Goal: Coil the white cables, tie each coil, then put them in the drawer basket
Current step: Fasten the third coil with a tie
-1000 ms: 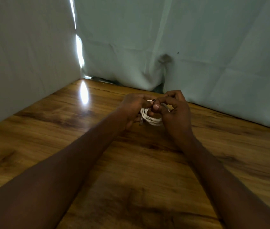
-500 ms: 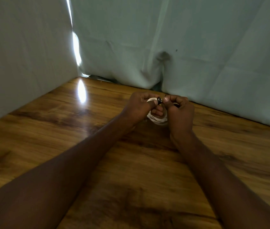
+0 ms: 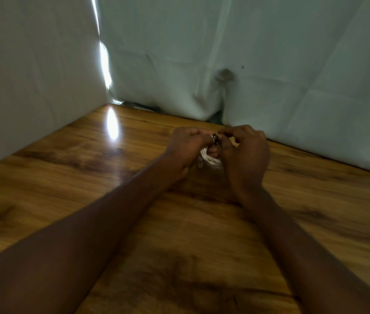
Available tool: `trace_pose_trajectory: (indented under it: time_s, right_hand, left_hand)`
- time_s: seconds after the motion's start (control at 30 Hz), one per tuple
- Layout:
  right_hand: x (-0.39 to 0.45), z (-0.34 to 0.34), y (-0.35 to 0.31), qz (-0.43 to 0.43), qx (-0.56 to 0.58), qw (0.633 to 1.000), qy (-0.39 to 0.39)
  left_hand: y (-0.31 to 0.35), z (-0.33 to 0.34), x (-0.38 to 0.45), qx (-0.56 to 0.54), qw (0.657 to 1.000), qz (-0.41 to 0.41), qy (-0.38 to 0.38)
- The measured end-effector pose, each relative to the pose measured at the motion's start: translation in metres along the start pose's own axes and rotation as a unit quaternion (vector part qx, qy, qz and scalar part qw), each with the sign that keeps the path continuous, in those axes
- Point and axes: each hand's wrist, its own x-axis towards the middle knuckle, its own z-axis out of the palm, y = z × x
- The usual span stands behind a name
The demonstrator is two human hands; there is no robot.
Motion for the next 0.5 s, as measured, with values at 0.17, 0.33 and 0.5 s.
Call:
trace_pose_trajectory:
  time_s: [0.17, 0.33, 0.5]
  right_hand:
    - [-0.0007, -0.0036, 0.0007, 0.024, 0.002, 1.0, -0.004]
    - [-0.0044, -0.0029, -0.003, 0.046, 0.007, 0.999, -0.028]
    - [-0.0058, -0.0084, -0.0074, 0.053, -0.062, 0.996, -0.046]
  left_hand:
    - [-0.0008, 0.0017, 0.0009, -0.001, 0.999, -0.027, 0.029]
    - [0.002, -0.0033, 0.0026, 0.024, 0.997, -0.039, 0.06]
    - [0.0038, -0.0014, -0.0019, 0.028, 0.998, -0.033, 0.051]
